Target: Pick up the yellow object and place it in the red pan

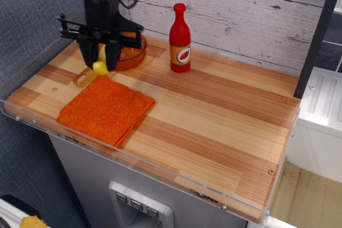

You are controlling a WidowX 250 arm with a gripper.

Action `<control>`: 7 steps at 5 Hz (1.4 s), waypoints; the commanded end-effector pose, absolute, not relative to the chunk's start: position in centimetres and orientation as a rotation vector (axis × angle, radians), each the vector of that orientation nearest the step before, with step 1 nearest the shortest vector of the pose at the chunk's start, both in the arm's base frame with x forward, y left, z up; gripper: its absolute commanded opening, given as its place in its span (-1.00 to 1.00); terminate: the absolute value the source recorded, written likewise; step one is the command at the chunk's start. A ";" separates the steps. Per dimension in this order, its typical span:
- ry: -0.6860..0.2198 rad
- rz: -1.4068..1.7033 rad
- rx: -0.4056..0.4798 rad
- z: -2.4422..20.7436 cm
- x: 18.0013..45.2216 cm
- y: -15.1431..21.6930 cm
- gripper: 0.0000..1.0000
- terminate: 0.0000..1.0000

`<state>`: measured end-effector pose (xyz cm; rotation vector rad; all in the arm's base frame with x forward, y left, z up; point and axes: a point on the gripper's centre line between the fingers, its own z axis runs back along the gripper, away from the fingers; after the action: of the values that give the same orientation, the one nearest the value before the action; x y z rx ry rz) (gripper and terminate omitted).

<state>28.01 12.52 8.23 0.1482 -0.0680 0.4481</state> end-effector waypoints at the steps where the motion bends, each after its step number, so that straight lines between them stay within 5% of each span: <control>1: -0.114 0.523 0.149 9.0 30.8 15.4 -1.00 -1.00; 4: -0.169 0.446 0.129 6.2 35.5 17.1 -1.00 -1.00; 5: -0.168 0.445 0.150 6.4 35.4 16.9 1.00 -1.00; 7: -0.217 0.466 0.110 7.0 34.7 16.8 1.00 -1.00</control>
<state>34.97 16.57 4.37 0.0917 -0.1459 0.4509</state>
